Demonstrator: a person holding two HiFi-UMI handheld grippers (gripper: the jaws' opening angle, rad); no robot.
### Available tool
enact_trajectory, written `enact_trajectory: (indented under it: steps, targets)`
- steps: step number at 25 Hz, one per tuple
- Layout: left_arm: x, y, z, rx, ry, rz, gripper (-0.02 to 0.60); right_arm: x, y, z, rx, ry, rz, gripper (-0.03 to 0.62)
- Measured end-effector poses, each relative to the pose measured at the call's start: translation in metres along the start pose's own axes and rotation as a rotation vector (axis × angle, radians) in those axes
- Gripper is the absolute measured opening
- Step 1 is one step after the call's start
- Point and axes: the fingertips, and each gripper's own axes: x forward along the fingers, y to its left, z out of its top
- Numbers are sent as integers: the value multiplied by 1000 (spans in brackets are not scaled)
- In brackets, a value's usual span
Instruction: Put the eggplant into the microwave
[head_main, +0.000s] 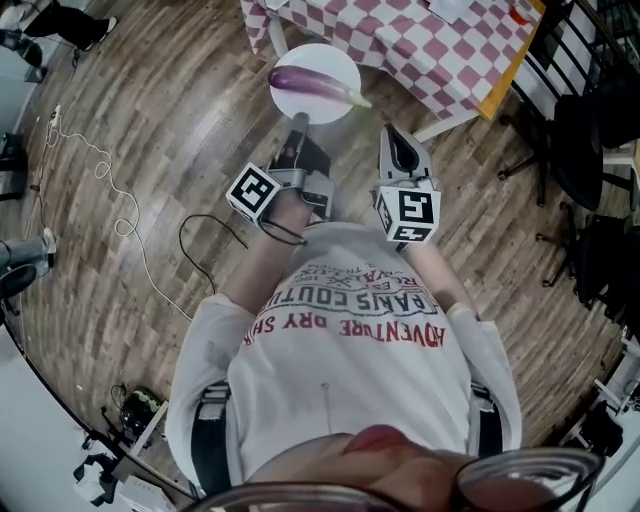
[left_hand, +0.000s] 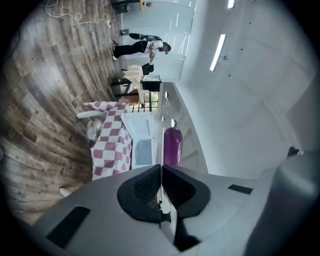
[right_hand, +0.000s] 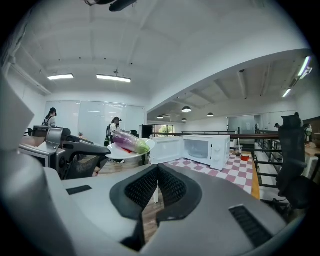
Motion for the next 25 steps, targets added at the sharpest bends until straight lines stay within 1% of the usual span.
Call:
enact_trajectory:
  steps: [3, 6, 9, 11, 15, 17, 20, 25]
  targets:
    - [22, 13, 25, 6, 25, 29, 32, 36, 5, 8, -1, -6, -16, 26]
    - [39, 23, 39, -28, 44, 42, 32, 63, 7, 11, 5, 6, -28, 26]
    - [55, 35, 49, -47, 56, 61, 32, 84, 4, 5, 8, 28, -38, 26]
    - [69, 38, 52, -59, 64, 61, 32, 96, -2, 0, 10, 38, -43, 26]
    - [98, 51, 59, -52, 59, 77, 32, 127, -17, -3, 15, 37, -36, 26]
    - [121, 50, 62, -54, 53, 67, 32, 149, -28, 2, 14, 23, -30, 26]
    - [166, 44, 61, -56, 61, 46, 32, 183, -56, 9, 24, 9, -30, 26]
    - [257, 45, 61, -42, 75, 55, 32, 244, -117, 32, 35, -12, -46, 26]
